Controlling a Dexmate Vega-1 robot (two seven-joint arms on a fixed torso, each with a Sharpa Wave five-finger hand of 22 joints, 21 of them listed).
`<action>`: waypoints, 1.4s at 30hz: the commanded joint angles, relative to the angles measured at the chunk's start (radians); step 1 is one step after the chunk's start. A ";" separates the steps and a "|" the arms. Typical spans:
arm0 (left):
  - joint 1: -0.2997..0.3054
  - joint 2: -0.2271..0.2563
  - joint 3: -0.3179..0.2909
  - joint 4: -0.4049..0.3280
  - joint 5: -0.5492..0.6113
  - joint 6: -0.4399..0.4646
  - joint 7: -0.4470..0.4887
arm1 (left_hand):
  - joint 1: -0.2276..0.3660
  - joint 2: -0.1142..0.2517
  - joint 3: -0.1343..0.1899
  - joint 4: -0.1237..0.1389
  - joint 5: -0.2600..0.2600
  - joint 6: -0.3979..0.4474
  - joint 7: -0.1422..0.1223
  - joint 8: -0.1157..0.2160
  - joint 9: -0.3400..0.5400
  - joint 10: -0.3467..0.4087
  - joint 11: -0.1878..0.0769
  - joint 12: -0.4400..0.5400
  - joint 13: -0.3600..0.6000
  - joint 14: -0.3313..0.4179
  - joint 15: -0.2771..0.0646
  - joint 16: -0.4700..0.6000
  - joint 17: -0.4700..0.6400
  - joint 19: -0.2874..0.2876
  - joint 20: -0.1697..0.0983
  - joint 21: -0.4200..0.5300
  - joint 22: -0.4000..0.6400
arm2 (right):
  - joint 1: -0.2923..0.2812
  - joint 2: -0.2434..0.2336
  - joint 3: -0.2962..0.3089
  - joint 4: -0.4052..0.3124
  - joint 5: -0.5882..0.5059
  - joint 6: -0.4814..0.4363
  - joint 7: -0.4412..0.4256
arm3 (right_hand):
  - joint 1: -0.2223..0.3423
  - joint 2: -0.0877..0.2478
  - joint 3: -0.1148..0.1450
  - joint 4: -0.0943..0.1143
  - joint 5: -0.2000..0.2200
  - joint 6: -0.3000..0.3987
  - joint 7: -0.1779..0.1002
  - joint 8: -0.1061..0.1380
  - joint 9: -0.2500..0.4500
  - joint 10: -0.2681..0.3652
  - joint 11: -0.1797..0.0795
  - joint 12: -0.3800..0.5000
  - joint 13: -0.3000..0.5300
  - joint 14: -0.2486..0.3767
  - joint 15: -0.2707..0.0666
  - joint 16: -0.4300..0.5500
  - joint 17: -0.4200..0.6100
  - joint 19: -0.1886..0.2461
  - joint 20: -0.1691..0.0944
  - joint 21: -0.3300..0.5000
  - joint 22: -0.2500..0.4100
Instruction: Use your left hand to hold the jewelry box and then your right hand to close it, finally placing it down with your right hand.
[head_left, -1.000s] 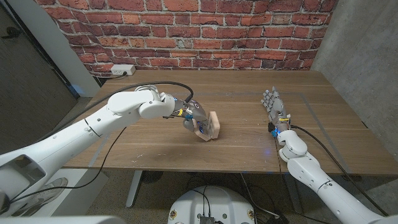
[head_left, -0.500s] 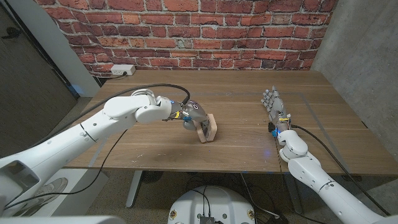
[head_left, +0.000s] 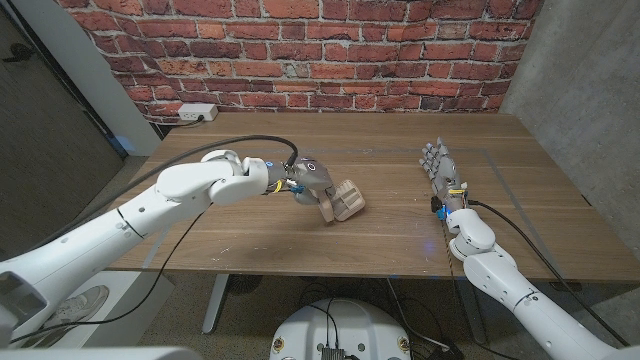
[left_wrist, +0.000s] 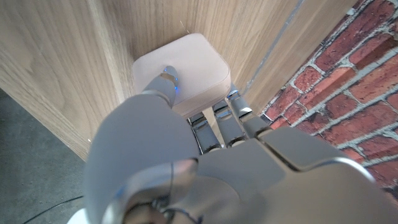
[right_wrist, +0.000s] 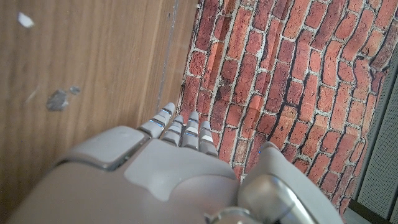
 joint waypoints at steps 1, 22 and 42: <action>0.091 0.020 -0.077 -0.026 0.026 0.061 0.225 | 0.008 -0.008 0.011 -0.002 0.000 0.064 0.056 0.006 0.002 0.014 0.001 0.007 0.006 0.012 -0.158 -0.008 0.007 0.005 -0.013 0.010 0.003 | -0.004 -0.006 0.000 -0.015 -0.005 -0.007 -0.004 | -0.002 0.002 -0.002 0.001 0.006 0.008 -0.003 0.005 0.003 0.006 0.001 0.005 0.002 0.010 0.003 0.003 0.003 0.005 -0.005 -0.005 0.003; 0.173 -0.077 -0.116 0.039 0.007 0.206 0.590 | 0.010 -0.017 0.024 -0.005 -0.004 0.081 0.066 0.017 0.004 0.029 0.010 0.028 0.025 0.026 -0.157 -0.014 0.034 -0.003 -0.012 0.028 0.001 | -0.004 -0.014 -0.004 -0.018 -0.014 -0.018 -0.005 | 0.003 0.002 -0.001 -0.004 0.006 0.004 0.004 0.003 0.003 0.006 0.000 0.004 0.002 0.010 0.004 0.002 0.003 0.007 -0.001 -0.008 0.003; 0.148 -0.220 -0.082 0.243 -0.334 0.095 0.791 | 0.007 -0.024 0.029 -0.009 -0.009 0.093 0.085 0.032 0.016 0.051 0.020 0.048 0.039 0.050 -0.152 -0.008 0.065 -0.010 0.000 0.048 0.001 | 0.015 -0.009 -0.019 0.007 -0.034 -0.019 -0.006 | 0.026 -0.004 0.003 -0.024 0.006 0.003 0.008 0.004 0.003 0.008 0.000 0.004 0.002 0.010 0.004 0.002 0.003 0.009 -0.002 -0.014 0.001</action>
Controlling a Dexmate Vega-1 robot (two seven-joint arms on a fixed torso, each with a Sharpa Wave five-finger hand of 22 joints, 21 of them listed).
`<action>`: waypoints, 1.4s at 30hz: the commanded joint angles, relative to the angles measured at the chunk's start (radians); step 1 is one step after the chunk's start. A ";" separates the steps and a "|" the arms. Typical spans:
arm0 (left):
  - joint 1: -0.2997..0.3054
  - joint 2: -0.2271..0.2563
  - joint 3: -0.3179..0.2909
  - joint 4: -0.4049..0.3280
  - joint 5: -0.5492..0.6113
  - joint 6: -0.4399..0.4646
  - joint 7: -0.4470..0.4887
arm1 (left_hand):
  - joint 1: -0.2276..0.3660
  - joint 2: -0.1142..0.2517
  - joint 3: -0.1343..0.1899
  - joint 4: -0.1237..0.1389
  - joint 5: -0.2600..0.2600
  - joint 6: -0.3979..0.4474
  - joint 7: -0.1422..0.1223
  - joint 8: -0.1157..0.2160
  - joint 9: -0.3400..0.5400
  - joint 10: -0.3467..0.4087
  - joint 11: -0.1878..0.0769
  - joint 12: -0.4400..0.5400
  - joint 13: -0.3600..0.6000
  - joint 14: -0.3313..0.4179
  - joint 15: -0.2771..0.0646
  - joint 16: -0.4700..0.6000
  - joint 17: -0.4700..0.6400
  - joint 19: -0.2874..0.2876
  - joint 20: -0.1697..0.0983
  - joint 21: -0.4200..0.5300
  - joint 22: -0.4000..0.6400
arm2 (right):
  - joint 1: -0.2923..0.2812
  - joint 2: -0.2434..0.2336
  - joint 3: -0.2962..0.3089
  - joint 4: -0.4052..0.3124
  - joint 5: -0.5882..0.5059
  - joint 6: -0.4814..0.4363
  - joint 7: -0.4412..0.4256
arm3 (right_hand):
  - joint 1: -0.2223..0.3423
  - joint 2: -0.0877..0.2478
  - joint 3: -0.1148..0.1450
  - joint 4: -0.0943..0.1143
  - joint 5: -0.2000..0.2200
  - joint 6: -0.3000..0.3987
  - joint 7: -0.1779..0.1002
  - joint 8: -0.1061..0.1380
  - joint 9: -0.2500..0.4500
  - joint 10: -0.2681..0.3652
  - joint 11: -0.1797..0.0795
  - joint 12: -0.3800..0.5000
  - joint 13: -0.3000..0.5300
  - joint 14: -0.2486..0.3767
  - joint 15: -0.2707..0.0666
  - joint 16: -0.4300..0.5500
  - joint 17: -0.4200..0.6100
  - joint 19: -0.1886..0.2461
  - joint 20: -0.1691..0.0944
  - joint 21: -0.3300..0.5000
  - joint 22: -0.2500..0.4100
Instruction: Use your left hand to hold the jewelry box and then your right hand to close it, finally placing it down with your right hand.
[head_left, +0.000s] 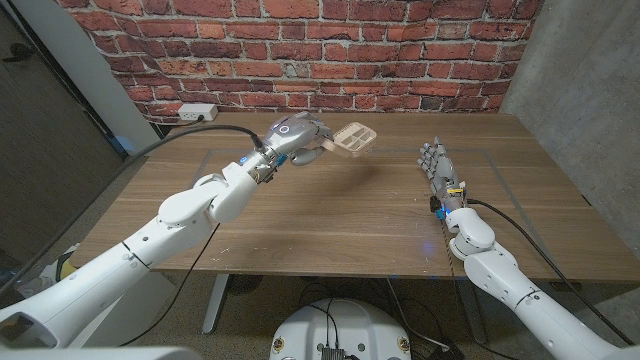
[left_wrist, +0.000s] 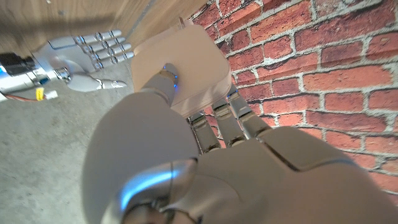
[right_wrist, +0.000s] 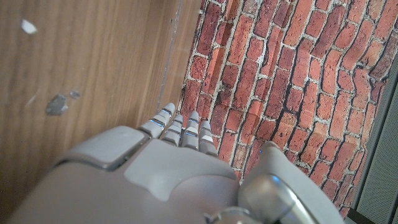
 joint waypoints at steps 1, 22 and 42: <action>-0.023 -0.086 0.027 0.129 -0.187 -0.093 0.112 | 0.005 -0.001 0.004 -0.001 -0.002 0.075 0.083 0.008 0.019 0.010 0.004 0.010 0.005 0.010 -0.140 0.002 0.008 -0.001 0.001 0.011 0.001 | 0.010 0.002 -0.011 0.013 -0.023 0.001 -0.007 | 0.014 -0.001 0.002 -0.010 0.006 0.007 0.009 0.006 0.003 0.009 -0.001 0.005 0.002 0.005 -0.002 0.003 0.003 0.009 -0.001 -0.002 0.003; -0.080 -0.221 0.037 0.226 -0.779 -0.103 -0.143 | 0.004 0.005 0.014 -0.003 -0.005 0.057 0.120 0.019 0.047 0.021 0.017 0.026 0.017 0.015 -0.117 0.010 0.048 -0.006 0.025 0.034 0.001 | 0.040 0.025 -0.042 0.078 -0.152 0.140 -0.014 | 0.044 -0.070 -0.020 -0.055 0.006 0.028 0.014 0.012 0.004 0.016 -0.002 0.005 0.002 0.021 0.002 0.006 0.004 0.022 0.004 -0.009 0.000; -0.233 -0.188 0.102 0.212 -1.075 0.115 -0.436 | 0.017 0.006 0.033 -0.017 -0.001 0.033 0.151 0.021 0.072 0.024 0.037 0.036 0.029 0.021 -0.085 0.017 0.072 0.022 0.046 0.075 0.008 | 0.012 -0.022 -0.047 -0.010 -0.471 0.091 -0.219 | 0.066 -0.158 -0.063 -0.094 0.030 0.000 0.024 0.004 0.006 -0.033 0.001 -0.010 0.004 0.015 0.009 0.003 0.006 0.019 0.007 -0.020 -0.001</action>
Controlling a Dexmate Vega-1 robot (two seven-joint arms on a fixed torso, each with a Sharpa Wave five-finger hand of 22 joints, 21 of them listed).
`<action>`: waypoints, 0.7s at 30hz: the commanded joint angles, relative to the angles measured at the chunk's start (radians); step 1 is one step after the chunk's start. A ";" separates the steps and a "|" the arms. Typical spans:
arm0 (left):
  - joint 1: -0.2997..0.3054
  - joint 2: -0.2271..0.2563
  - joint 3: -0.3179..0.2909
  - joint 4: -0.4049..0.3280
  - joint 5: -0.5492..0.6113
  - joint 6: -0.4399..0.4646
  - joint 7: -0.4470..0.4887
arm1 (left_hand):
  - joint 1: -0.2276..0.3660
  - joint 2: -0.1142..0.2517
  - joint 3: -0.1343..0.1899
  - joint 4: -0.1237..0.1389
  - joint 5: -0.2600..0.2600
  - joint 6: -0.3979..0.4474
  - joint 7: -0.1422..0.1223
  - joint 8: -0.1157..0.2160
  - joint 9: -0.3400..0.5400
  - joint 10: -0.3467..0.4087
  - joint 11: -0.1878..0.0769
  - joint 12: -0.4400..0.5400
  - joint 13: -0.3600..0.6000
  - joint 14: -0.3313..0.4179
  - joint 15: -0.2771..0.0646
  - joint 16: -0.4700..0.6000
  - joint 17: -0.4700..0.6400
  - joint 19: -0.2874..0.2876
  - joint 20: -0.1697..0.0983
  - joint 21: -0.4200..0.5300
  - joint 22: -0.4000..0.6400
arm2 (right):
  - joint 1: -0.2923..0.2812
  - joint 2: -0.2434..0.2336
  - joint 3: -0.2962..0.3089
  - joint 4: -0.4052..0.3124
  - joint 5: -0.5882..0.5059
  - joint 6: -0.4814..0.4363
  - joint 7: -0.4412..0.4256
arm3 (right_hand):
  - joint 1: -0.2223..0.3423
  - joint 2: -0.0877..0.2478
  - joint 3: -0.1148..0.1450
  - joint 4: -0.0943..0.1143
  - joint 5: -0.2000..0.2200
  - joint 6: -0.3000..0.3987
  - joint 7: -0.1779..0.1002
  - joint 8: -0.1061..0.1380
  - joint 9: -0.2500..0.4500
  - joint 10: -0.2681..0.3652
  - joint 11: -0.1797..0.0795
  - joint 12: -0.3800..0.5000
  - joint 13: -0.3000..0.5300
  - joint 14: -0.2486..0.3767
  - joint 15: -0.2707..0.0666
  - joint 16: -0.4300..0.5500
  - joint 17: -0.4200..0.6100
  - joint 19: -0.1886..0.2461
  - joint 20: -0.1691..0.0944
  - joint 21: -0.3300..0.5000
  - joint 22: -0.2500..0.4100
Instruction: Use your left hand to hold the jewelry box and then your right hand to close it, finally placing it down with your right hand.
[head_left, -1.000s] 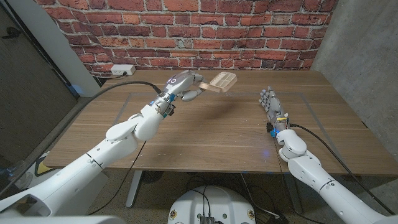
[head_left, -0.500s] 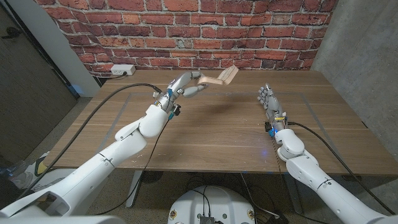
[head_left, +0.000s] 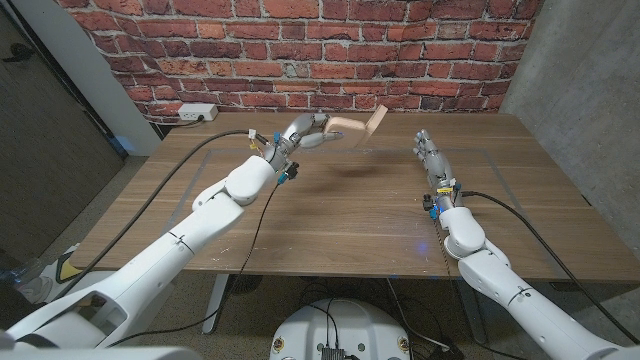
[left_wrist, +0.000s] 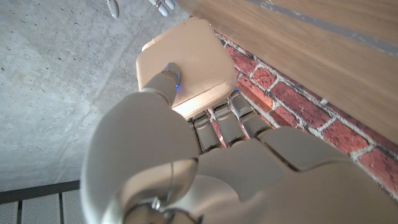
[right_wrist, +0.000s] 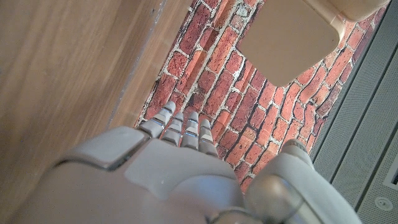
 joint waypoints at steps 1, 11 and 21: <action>-0.094 0.015 0.048 0.003 -0.140 0.097 -0.157 | 0.011 0.004 0.012 -0.003 0.003 0.068 0.080 0.006 0.017 0.008 0.010 0.007 0.006 0.016 -0.079 0.010 0.007 0.013 0.003 0.016 0.004 | -0.017 -0.027 -0.001 -0.053 -0.161 -0.049 -0.103 | 0.013 -0.018 0.000 -0.012 0.012 -0.016 0.005 -0.004 0.006 -0.017 0.000 -0.003 0.004 -0.006 0.004 0.003 0.006 0.001 0.003 -0.003 -0.001; -0.167 0.026 0.097 0.006 -0.136 0.122 -0.233 | 0.016 0.004 0.021 -0.009 0.005 0.061 0.092 0.007 0.029 0.008 0.015 0.010 0.012 0.019 -0.070 0.014 0.016 0.022 0.011 0.037 0.009 | -0.039 -0.066 0.004 -0.115 -0.219 -0.119 -0.129 | 0.070 -0.051 -0.011 -0.050 0.038 -0.071 0.024 -0.011 0.008 -0.079 0.004 -0.012 0.005 -0.027 0.010 0.000 0.006 -0.013 0.005 -0.014 -0.002; -0.153 -0.012 0.092 -0.009 -0.156 0.160 -0.149 | 0.019 -0.002 0.032 -0.016 0.007 0.068 0.103 0.013 0.043 0.023 0.036 0.017 0.019 0.046 -0.071 0.022 0.018 0.031 0.018 0.064 0.016 | -0.049 -0.094 0.005 -0.128 -0.218 -0.085 -0.099 | 0.077 -0.079 -0.028 -0.061 0.050 -0.089 0.028 -0.011 0.008 -0.094 0.006 -0.011 0.005 -0.037 0.013 -0.001 0.007 -0.022 0.008 -0.018 -0.002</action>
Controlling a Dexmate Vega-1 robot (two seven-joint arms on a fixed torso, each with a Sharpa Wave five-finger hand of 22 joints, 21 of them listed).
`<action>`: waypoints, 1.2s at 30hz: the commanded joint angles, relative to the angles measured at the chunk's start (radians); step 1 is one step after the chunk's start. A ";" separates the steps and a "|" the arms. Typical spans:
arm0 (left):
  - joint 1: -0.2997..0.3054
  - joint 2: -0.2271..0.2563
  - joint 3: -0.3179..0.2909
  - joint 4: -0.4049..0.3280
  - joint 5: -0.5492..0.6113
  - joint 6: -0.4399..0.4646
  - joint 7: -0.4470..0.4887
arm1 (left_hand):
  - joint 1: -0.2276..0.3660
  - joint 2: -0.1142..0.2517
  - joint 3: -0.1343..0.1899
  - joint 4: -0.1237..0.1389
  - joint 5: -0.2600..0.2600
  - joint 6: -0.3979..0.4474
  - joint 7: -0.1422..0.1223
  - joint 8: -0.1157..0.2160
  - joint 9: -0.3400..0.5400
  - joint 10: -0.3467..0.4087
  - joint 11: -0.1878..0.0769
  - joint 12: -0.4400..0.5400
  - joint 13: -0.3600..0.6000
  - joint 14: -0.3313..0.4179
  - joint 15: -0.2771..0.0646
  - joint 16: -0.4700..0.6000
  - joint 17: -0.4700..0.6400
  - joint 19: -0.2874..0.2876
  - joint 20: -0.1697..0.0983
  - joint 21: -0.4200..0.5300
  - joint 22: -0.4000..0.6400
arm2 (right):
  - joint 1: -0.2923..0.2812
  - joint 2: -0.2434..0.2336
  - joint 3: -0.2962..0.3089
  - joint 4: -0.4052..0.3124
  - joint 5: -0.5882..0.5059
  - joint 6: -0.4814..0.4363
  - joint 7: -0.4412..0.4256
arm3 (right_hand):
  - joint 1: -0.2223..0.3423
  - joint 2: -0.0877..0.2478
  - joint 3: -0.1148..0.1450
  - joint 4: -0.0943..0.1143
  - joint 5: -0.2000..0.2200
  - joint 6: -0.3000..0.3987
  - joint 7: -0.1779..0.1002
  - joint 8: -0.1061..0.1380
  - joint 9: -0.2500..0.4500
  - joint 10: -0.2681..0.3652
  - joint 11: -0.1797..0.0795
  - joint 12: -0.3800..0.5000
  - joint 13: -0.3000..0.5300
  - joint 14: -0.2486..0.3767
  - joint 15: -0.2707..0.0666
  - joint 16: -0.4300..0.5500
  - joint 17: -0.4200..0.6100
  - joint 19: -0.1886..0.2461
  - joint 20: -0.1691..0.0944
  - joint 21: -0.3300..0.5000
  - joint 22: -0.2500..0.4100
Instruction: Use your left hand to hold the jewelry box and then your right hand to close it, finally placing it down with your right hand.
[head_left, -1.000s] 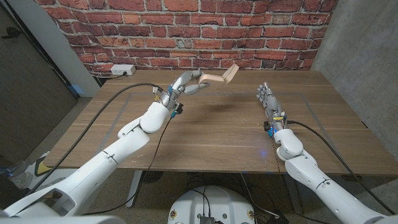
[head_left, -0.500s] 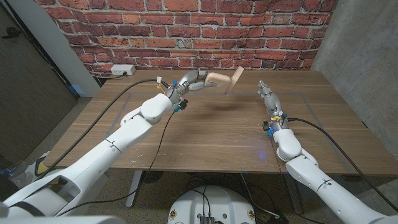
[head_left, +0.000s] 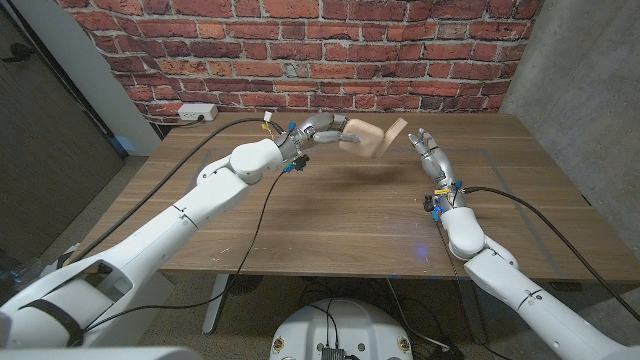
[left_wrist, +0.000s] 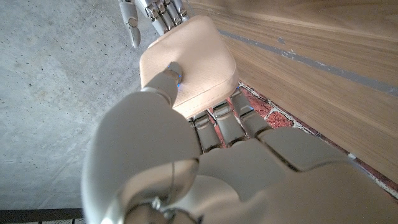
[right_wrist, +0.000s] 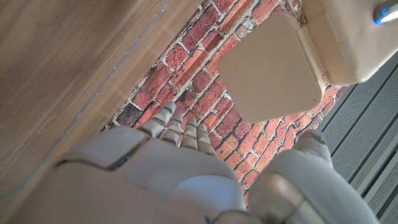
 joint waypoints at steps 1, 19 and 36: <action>-0.010 -0.031 0.009 -0.017 -0.027 0.049 0.055 | 0.004 -0.002 0.013 -0.002 0.007 0.079 0.083 0.013 0.012 0.015 0.019 0.006 0.008 0.021 -0.063 0.010 0.007 0.016 0.002 0.019 0.008 | -0.015 -0.035 0.005 -0.031 -0.025 0.014 0.012 | 0.005 -0.020 -0.010 -0.007 0.011 -0.011 0.003 0.001 0.003 -0.010 0.000 0.002 0.005 -0.011 0.004 0.000 0.002 -0.009 0.004 -0.004 0.003; -0.071 -0.084 0.031 0.045 -0.161 0.167 0.026 | 0.005 -0.007 0.023 -0.008 0.009 0.077 0.089 0.014 0.028 0.020 0.022 0.007 0.017 0.036 -0.061 0.017 0.012 0.018 0.013 0.050 0.016 | -0.046 -0.082 0.012 -0.157 -0.139 -0.156 -0.028 | 0.016 -0.050 -0.040 -0.021 0.036 -0.018 0.018 0.007 0.004 -0.017 0.010 0.007 0.006 -0.014 0.006 0.003 0.002 -0.005 0.001 -0.003 0.004; -0.170 -0.127 0.108 0.090 -0.155 0.215 -0.045 | 0.005 -0.008 0.034 -0.012 0.010 0.071 0.097 0.012 0.044 0.020 0.028 0.005 0.026 0.039 -0.053 0.021 0.018 0.013 0.021 0.080 0.023 | -0.052 -0.105 0.010 -0.198 -0.155 -0.226 -0.038 | 0.050 -0.048 -0.049 -0.035 0.060 -0.039 0.033 0.007 0.006 -0.035 0.023 0.007 0.006 -0.016 0.013 0.004 0.002 -0.006 0.010 -0.003 0.004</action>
